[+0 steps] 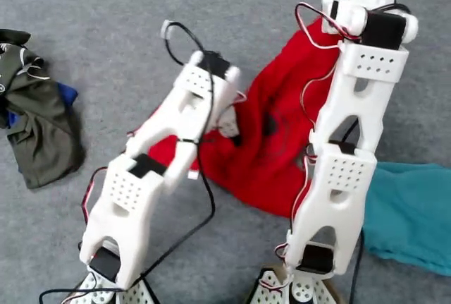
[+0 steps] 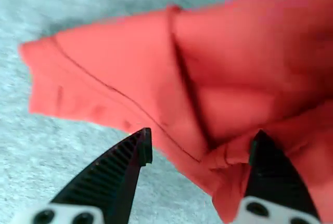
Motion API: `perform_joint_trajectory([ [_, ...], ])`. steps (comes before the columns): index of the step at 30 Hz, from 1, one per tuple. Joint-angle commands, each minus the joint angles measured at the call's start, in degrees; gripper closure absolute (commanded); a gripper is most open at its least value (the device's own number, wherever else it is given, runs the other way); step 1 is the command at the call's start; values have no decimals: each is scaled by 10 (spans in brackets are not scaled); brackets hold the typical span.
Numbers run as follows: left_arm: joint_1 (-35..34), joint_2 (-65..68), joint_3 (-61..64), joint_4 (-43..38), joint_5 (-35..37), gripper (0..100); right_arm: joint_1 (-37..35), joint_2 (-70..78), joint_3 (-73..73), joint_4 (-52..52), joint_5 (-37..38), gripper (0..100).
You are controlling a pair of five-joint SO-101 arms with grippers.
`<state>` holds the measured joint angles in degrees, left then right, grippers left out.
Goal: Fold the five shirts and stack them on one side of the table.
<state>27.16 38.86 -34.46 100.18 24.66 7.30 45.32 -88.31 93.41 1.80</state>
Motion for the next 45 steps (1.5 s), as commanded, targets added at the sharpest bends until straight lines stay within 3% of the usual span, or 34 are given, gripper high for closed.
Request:
perform_joint_trajectory([
  [1,38,-1,-28,4,2,692,17,7,-1,-22,4,994],
  [9,100,47,-92,-20,4,692,21,22,-1,-35,7,994],
  [17,105,89,-147,-18,6,692,22,22,-1,-35,8,994],
  [28,98,36,-200,6,2,692,22,22,-1,-36,8,994],
  [39,104,-52,-99,6,-166,693,22,23,3,-44,8,994],
  [45,120,-52,-31,6,-204,693,22,23,3,-44,8,994],
])
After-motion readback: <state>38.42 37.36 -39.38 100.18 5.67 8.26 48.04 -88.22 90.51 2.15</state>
